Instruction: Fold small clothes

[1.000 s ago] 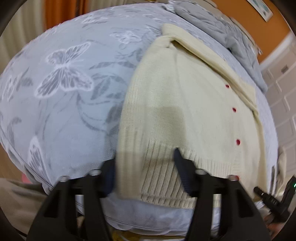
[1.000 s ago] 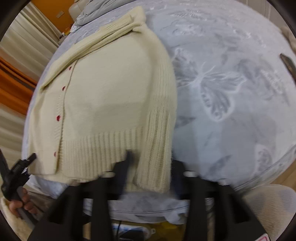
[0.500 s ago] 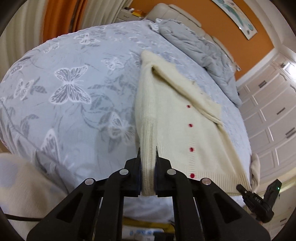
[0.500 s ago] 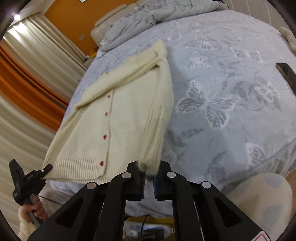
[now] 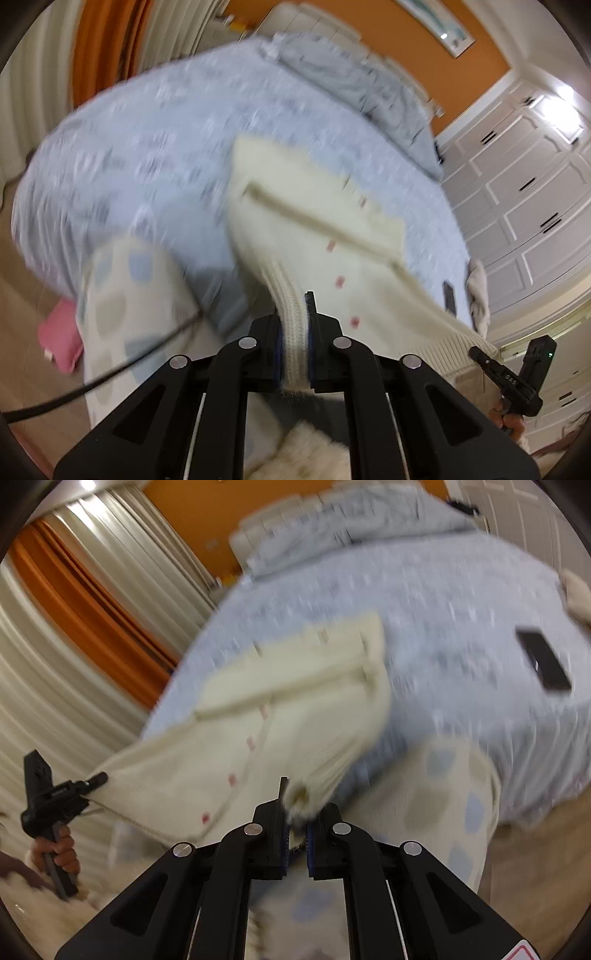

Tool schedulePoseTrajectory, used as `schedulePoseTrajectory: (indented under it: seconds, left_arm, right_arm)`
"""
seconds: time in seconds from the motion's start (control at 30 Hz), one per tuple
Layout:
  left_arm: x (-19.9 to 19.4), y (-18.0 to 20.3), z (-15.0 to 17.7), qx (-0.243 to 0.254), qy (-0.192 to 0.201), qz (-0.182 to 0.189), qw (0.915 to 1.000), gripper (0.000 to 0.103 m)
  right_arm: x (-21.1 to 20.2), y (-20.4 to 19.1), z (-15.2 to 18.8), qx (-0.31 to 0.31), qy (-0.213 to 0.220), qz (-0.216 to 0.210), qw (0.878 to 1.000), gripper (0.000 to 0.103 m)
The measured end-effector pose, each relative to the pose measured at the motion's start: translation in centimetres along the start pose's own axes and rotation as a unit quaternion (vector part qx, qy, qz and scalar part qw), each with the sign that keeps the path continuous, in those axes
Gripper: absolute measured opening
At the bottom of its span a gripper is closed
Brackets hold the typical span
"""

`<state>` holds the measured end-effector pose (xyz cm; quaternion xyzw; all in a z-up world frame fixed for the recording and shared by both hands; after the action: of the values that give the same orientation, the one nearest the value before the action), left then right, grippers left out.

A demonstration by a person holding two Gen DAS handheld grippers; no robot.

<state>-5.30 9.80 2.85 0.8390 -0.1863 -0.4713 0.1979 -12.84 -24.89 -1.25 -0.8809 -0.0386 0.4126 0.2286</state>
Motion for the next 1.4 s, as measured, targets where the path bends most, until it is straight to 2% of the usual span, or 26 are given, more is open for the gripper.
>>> schedulePoseTrajectory:
  seconds: [0.1,0.13,0.17,0.23,0.3,0.4,0.47,0.5,0.53,0.6,0.63,0.67,0.7,0.83,0.93,0.97,1.0,1.03,1.07,1.13,1.23,1.3,1.33,1.4]
  left_arm:
    - [0.7,3.0,-5.5,0.035,0.042,0.020,0.9983,0.009]
    - [1.2,3.6,-6.9,0.044,0.053,0.017,0.9975,0.009]
    - [2.7,4.3,-9.8,0.057,0.071,0.011,0.9958,0.009]
    - [5.1,4.6,-13.2,0.067,0.092,-0.009,0.9935,0.009]
    - [9.5,4.0,-17.3,0.055,0.101,-0.038,0.9927,0.009]
    - [16.9,1.4,-21.3,0.027,0.087,-0.087,0.9920,0.013]
    - [20.9,-0.1,-22.5,0.030,0.079,-0.121,0.9891,0.016]
    - [22.5,-0.8,-22.6,0.041,0.074,-0.140,0.9865,0.027]
    - [24.3,-1.9,-22.6,0.056,0.064,-0.184,0.9792,0.033]
    - [25.0,-3.3,-22.3,0.061,0.063,-0.219,0.9718,0.047]
    - [25.2,-4.2,-22.0,0.059,0.062,-0.219,0.9719,0.051]
    - [25.1,-4.8,-21.7,0.055,0.058,-0.216,0.9730,0.062]
    - [25.1,-5.4,-21.5,0.050,0.056,-0.211,0.9747,0.068]
    - [26.0,-6.6,-20.7,0.044,0.043,-0.202,0.9775,0.075]
    - [28.1,-6.8,-20.1,0.045,0.019,-0.196,0.9794,0.074]
    - [29.0,-6.8,-19.8,0.043,0.006,-0.183,0.9821,0.062]
    - [29.8,-6.8,-19.3,0.040,-0.010,-0.176,0.9836,0.038]
    - [30.6,-6.9,-19.0,0.035,-0.030,-0.168,0.9847,0.026]
    - [31.0,-7.0,-18.8,0.024,-0.039,-0.156,0.9866,0.014]
    - [30.3,-6.5,-19.3,0.020,-0.030,-0.148,0.9884,0.010]
    - [27.7,-5.0,-20.8,0.025,0.004,-0.129,0.9914,0.009]
    - [27.0,-5.0,-21.4,0.024,0.014,-0.138,0.9900,0.009]
    - [27.3,-5.4,-21.6,0.021,0.011,-0.145,0.9891,0.009]
    - [29.3,-7.1,-21.2,0.009,-0.011,-0.163,0.9866,0.009]
  right_arm:
    - [-0.4,-0.4,-5.5,-0.003,0.058,-0.021,0.998,0.006]
    - [0.2,0.0,-8.4,0.005,0.081,-0.029,0.996,0.006]
    - [1.1,0.4,-10.8,0.009,0.096,-0.032,0.995,0.006]
    - [3.8,1.3,-14.8,0.007,0.117,-0.018,0.993,0.007]
    - [7.9,3.2,-18.4,0.033,0.119,-0.016,0.992,0.007]
    - [13.0,5.8,-21.5,0.062,0.120,0.002,0.991,0.010]
    - [16.6,7.7,-22.4,0.080,0.107,0.023,0.991,0.019]
    - [18.2,8.5,-22.5,0.085,0.098,0.050,0.990,0.022]
    - [18.6,8.8,-22.3,0.084,0.093,0.067,0.990,0.023]
    - [19.4,9.2,-21.8,0.079,0.085,0.080,0.990,0.033]
    - [19.5,9.4,-21.3,0.074,0.085,0.087,0.990,0.047]
    - [19.5,9.8,-21.0,0.068,0.085,0.098,0.989,0.054]
    - [19.7,10.1,-20.6,0.059,0.082,0.110,0.989,0.055]
    - [23.2,12.2,-19.0,0.046,0.025,0.141,0.989,0.056]
    - [25.6,12.9,-18.3,0.063,-0.001,0.139,0.988,0.056]
    - [26.4,12.9,-18.0,0.071,-0.009,0.136,0.988,0.056]
    - [26.9,12.9,-17.9,0.074,-0.015,0.133,0.988,0.053]
    - [27.7,12.8,-17.7,0.072,-0.026,0.135,0.988,0.036]
    - [28.0,12.6,-17.7,0.067,-0.029,0.135,0.988,0.009]
    - [27.3,11.4,-18.6,0.062,-0.020,0.113,0.991,0.009]
    - [23.8,8.5,-21.0,0.041,0.039,0.080,0.995,0.009]
    - [22.8,8.0,-21.7,0.033,0.063,0.073,0.995,0.009]
    - [23.3,8.6,-21.6,0.034,0.061,0.082,0.994,0.009]
    - [26.9,11.7,-20.2,0.061,0.012,0.109,0.992,0.009]
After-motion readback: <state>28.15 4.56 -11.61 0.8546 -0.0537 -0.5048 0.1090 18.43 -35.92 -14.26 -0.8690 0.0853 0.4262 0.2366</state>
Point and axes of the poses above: each gripper's, at about its wrist camera, not at the fingertips, and x roughly the way its jaws point, y to its right, z to its underside, the point moved 8 cm from there along x, roughly the way its jaws point, and after that the axes turned 2 degrees about -y, right-handed, at the moved point
